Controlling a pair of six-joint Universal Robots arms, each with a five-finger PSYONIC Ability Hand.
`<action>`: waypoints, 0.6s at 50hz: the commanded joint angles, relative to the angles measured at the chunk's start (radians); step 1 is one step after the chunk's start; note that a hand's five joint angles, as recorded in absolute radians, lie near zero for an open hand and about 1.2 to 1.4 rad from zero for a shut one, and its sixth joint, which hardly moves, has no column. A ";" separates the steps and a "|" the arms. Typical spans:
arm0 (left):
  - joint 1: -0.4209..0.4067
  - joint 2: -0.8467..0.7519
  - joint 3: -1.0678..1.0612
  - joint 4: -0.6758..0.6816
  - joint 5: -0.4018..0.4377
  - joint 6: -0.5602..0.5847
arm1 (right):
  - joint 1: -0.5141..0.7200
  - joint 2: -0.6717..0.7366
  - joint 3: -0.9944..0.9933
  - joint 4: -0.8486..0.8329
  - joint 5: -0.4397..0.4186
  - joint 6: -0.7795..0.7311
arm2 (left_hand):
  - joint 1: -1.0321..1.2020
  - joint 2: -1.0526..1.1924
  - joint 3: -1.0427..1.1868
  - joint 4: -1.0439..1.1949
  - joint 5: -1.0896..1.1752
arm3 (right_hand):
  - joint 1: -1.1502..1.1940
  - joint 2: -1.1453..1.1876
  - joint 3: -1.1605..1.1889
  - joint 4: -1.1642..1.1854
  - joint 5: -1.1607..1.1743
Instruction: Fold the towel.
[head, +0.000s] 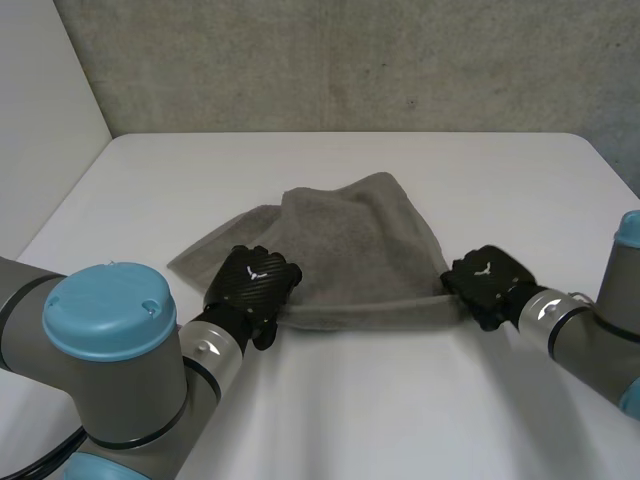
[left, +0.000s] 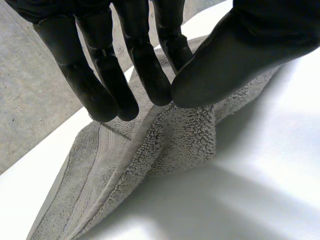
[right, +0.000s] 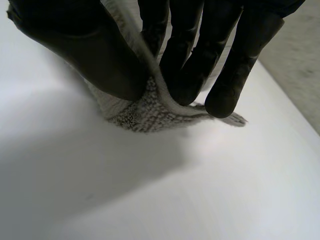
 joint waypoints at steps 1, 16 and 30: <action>0.003 -0.010 0.000 0.014 0.001 -0.001 | -0.082 -0.087 -0.021 -0.014 0.008 0.194 | -0.589 -0.624 -0.648 -0.627 -0.805 | 0.051 0.066 0.062 0.050 0.048; 0.103 0.088 0.000 -0.015 0.036 0.010 | -0.146 -0.081 -0.055 -0.014 0.169 0.131 | -1.158 -1.194 -1.217 -1.196 -1.374 | 0.051 0.066 0.062 0.050 0.048; 0.262 -0.005 -0.012 -0.046 0.162 0.016 | -0.142 -0.060 -0.050 -0.017 0.165 0.116 | -0.935 -0.971 -0.994 -0.973 -1.151 | 0.051 0.066 0.062 0.050 0.048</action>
